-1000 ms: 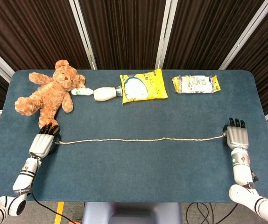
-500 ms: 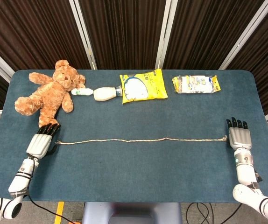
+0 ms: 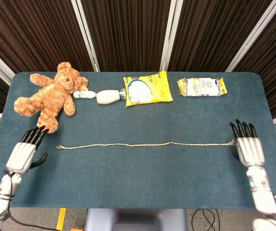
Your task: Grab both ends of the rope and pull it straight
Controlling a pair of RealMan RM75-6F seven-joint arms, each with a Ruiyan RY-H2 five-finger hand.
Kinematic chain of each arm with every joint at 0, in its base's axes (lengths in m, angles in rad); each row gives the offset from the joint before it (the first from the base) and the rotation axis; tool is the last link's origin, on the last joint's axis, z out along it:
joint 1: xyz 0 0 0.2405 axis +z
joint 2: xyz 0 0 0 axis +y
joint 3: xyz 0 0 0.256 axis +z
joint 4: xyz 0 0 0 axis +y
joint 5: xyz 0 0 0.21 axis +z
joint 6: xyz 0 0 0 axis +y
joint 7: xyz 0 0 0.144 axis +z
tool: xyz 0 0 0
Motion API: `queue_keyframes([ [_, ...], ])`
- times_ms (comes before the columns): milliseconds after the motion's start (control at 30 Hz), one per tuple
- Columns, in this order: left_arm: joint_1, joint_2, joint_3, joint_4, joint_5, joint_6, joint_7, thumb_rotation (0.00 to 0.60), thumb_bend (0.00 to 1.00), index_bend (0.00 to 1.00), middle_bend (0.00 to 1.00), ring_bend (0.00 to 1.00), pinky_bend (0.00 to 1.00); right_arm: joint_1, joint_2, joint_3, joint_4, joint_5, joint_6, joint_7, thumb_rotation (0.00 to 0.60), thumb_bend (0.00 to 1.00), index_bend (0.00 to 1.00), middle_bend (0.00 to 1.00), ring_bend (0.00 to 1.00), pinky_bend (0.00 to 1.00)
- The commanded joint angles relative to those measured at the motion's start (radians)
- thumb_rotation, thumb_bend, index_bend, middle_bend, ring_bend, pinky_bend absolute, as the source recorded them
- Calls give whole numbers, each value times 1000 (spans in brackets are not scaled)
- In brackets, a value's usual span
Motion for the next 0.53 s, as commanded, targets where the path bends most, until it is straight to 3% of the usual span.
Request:
queue_keyframes([
  [33, 123, 68, 67, -83, 66, 155, 7, 600, 405, 0, 0, 0, 79, -172, 59, -126, -72, -243, 271, 136, 600, 464, 0, 0, 0, 0],
  [167, 226, 62, 98, -77, 100, 298, 2, 600, 408, 0, 0, 0, 65, -247, 43, -164, -23, -304, 363, 148, 600, 464, 0, 0, 0, 0],
  [300, 244, 66, 105, -66, 119, 308, 48, 600, 405, 0, 0, 0, 46, -261, 48, -160, -45, -327, 375, 149, 600, 464, 0, 0, 0, 0],
  [533, 241, 110, 113, -103, 94, 226, 70, 600, 413, 0, 0, 0, 45, -275, 68, -145, -51, -334, 364, 159, 600, 464, 0, 0, 0, 0],
])
